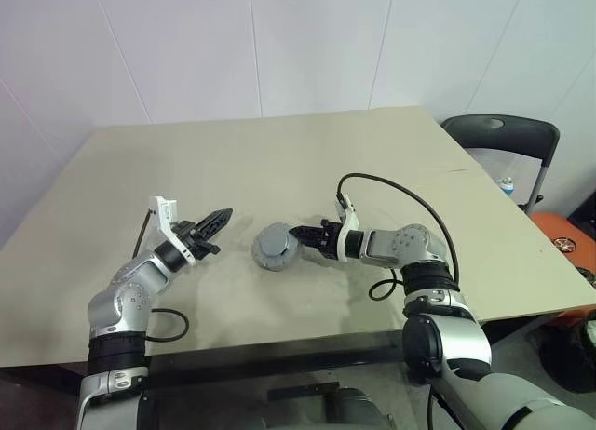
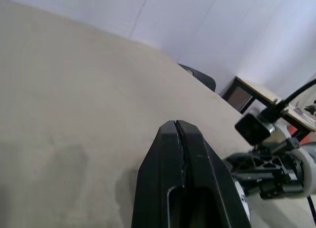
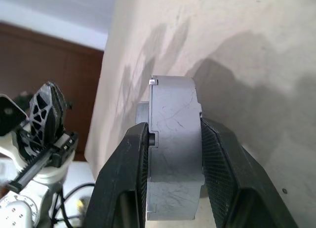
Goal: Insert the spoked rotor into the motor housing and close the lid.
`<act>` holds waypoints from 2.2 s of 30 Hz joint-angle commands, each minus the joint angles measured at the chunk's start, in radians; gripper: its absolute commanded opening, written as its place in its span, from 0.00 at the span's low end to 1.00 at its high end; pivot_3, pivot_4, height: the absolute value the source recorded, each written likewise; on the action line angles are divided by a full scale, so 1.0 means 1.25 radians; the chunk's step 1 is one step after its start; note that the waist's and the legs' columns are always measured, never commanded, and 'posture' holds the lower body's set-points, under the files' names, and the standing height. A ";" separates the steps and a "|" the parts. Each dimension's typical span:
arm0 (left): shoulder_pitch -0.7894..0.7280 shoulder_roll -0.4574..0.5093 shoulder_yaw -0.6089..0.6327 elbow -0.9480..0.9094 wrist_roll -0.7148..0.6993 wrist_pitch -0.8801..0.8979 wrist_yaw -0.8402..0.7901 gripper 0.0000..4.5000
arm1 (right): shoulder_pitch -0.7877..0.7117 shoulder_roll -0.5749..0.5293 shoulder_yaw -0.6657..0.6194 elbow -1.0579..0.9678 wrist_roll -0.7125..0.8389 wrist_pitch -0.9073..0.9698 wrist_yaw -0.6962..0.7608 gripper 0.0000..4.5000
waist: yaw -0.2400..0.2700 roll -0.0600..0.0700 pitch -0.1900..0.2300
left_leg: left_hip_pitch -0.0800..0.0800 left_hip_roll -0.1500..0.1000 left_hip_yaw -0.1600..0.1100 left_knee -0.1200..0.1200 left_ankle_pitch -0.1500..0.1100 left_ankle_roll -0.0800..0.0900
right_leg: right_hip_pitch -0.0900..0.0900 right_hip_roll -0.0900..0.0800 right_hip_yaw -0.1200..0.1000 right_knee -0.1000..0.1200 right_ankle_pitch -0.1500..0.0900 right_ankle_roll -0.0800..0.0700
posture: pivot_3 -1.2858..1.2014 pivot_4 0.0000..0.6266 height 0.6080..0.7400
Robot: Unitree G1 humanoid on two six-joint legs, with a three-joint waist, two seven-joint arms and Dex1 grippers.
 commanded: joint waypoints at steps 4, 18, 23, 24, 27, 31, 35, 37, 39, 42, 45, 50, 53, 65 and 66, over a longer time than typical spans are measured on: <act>-0.007 0.011 -0.007 -0.039 -0.022 0.010 -0.014 0.00 | 0.002 -0.043 0.028 -0.032 -0.012 -0.010 0.010 0.27 | 0.000 0.000 0.000 | 0.000 0.000 0.000 0.000 0.000 0.000 | 0.000 0.000 0.000 -0.001 0.000 0.000 | 0.52 0.00 1.00; 0.012 -0.001 -0.017 -0.048 -0.043 0.042 -0.012 0.00 | -0.091 -0.026 -0.181 0.061 0.123 -0.061 0.001 0.27 | -0.006 0.000 0.000 | -0.010 0.000 0.002 0.000 0.001 -0.002 | -0.009 0.000 0.001 -0.006 0.003 0.002 | 0.52 0.00 1.00; 0.006 -0.021 -0.020 -0.036 -0.054 0.050 -0.008 0.00 | -0.111 -0.008 -0.225 0.093 0.147 -0.111 -0.020 0.27 | -0.003 0.000 0.000 | -0.014 0.000 0.003 0.000 0.001 -0.002 | -0.013 -0.001 0.001 -0.006 0.004 0.001 | 0.52 0.00 1.00; 0.003 -0.029 -0.015 -0.032 -0.059 0.050 -0.003 0.04 | -0.114 -0.006 -0.227 0.097 0.148 -0.118 -0.022 0.27 | -0.003 0.000 0.000 | -0.014 0.000 0.004 0.000 0.001 -0.002 | -0.013 -0.001 0.001 -0.006 0.004 0.001 | 0.52 0.00 1.00; -0.010 -0.057 0.012 -0.029 -0.108 0.068 0.016 0.20 | -0.117 0.000 -0.226 0.101 0.149 -0.127 -0.023 0.27 | -0.003 0.000 0.000 | -0.014 0.000 0.004 0.000 0.001 -0.002 | -0.013 -0.001 0.001 -0.006 0.004 0.001 | 0.52 0.00 1.00; -0.016 -0.077 0.033 -0.030 -0.159 0.097 0.034 0.49 | -0.117 0.004 -0.223 0.104 0.150 -0.135 -0.024 0.27 | -0.003 0.000 0.000 | -0.014 0.000 0.004 0.000 0.001 -0.002 | -0.013 -0.002 0.001 -0.006 0.005 0.002 | 0.52 0.00 1.00; -0.012 -0.075 0.027 -0.028 -0.158 0.101 0.041 0.80 | -0.117 0.004 -0.221 0.105 0.154 -0.137 -0.026 0.27 | -0.004 0.000 0.000 | -0.014 0.000 0.004 0.001 0.001 -0.002 | -0.013 -0.001 0.001 -0.006 0.005 0.001 | 0.52 0.00 1.00; -0.014 -0.077 0.028 -0.019 -0.151 0.096 0.057 0.96 | -0.117 0.004 -0.221 0.106 0.156 -0.139 -0.026 0.27 | -0.004 0.000 0.000 | -0.014 0.000 0.004 0.001 0.001 -0.002 | -0.013 -0.001 0.001 -0.006 0.005 0.001 | 0.52 0.00 1.00; -0.022 -0.081 0.036 -0.002 -0.150 0.095 0.076 0.99 | -0.117 0.006 -0.221 0.107 0.160 -0.139 -0.024 0.27 | -0.004 0.000 0.000 | -0.014 0.000 0.004 0.001 0.001 -0.002 | -0.013 -0.001 0.001 -0.006 0.005 0.001 | 0.52 0.00 1.00; -0.034 -0.080 0.047 0.021 -0.172 0.136 0.109 0.99 | -0.117 0.009 -0.220 0.103 0.167 -0.136 -0.016 0.27 | -0.004 0.000 0.000 | -0.014 0.000 0.004 0.001 0.001 -0.002 | -0.013 -0.001 0.001 -0.005 0.005 0.001 | 0.52 0.00 1.00; -0.041 -0.084 0.045 0.027 -0.194 0.182 0.117 0.99 | -0.116 0.012 -0.219 0.101 0.171 -0.134 -0.016 0.27 | -0.004 0.000 0.000 | -0.014 0.000 0.004 0.001 0.001 -0.002 | -0.013 -0.001 0.001 -0.005 0.005 0.001 | 0.52 0.00 1.00; -0.062 -0.110 0.035 0.050 -0.209 0.221 0.116 0.99 | -0.112 0.017 -0.216 0.101 0.171 -0.134 -0.016 0.27 | -0.004 -0.001 0.000 | -0.014 0.000 0.004 0.002 0.001 -0.002 | -0.013 -0.001 0.001 -0.005 0.005 0.001 | 0.52 0.00 1.00; -0.077 -0.128 0.034 0.068 -0.205 0.218 0.114 0.99 | -0.110 0.019 -0.216 0.099 0.172 -0.133 -0.017 0.27 | -0.004 -0.001 0.000 | -0.014 0.000 0.004 0.002 0.001 -0.002 | -0.013 -0.001 0.001 -0.005 0.005 0.001 | 0.52 0.00 1.00; -0.161 -0.184 0.036 0.267 -0.147 0.137 0.078 0.99 | -0.099 0.024 -0.207 0.086 0.174 -0.119 -0.015 0.27 | -0.004 -0.001 0.000 | -0.014 0.000 0.005 0.002 0.002 -0.003 | -0.013 -0.001 0.002 -0.004 0.006 0.001 | 0.52 0.00 1.00; -0.171 -0.187 0.041 0.287 -0.145 0.127 0.076 0.99 | -0.099 0.025 -0.206 0.084 0.174 -0.118 -0.015 0.27 | -0.004 -0.001 -0.001 | -0.014 0.000 0.005 0.002 0.002 -0.003 | -0.013 -0.001 0.002 -0.004 0.006 0.001 | 0.52 0.00 1.00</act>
